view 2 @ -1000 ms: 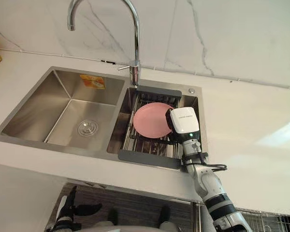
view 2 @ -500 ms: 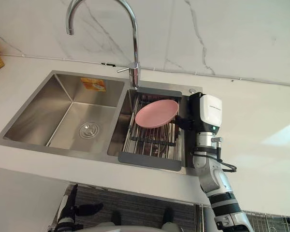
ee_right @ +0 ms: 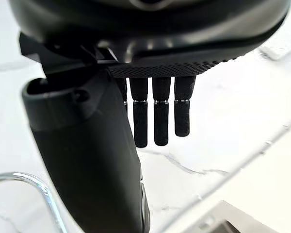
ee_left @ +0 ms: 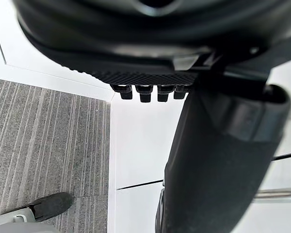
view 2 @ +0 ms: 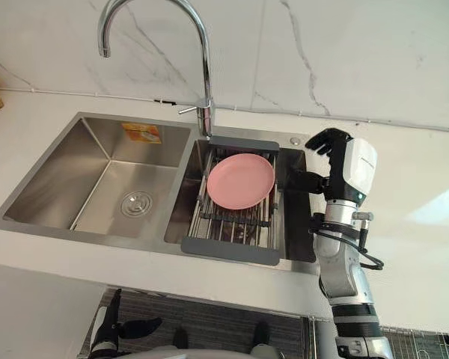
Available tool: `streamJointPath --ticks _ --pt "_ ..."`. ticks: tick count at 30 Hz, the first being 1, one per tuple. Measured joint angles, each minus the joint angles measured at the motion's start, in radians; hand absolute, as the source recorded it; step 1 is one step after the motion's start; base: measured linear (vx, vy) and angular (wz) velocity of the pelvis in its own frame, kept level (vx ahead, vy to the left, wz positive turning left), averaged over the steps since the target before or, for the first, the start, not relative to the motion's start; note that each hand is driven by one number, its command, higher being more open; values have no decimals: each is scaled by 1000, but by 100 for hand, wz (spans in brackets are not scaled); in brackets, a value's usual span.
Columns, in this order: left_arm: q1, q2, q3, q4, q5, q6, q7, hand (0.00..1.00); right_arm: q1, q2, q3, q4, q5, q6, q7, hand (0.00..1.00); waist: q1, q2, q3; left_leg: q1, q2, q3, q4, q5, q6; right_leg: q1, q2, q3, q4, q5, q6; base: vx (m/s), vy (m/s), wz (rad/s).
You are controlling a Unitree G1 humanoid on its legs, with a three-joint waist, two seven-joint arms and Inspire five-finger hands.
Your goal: Walk over to the sink, pick up the cup, carry it to the dishwasher, place the cup inside the dishwasher, then close the dishwasher door
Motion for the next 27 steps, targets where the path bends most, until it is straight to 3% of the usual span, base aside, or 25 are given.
streamJointPath --ticks 7,15,20,27 --pt "21 0 40 -6 20 0 2 100 89 -58 -23 -159 -5 -106 216 100 -16 -4 -2 6 2 9 -2 -4 -5 0 1 9 0 -3 0 -15 -6 -3" --pt "36 13 36 -28 17 2 0 100 134 -164 103 -191 -131 -148 423 100 -19 -31 -19 7 6 23 -5 -6 -7 -9 6 24 0 -4 -2 -16 -11 -6" --pt "34 36 16 -28 16 9 0 100 140 -189 176 -191 -181 -137 451 100 -18 -35 -22 2 4 30 -1 -8 -6 -17 6 29 0 -4 -2 -2 -2 -3" --pt "27 44 -42 -28 6 17 0 100 135 -194 281 -166 -315 -79 391 100 -14 -34 -21 -10 3 30 -1 -7 -4 -28 6 30 0 -4 -2 0 0 0"
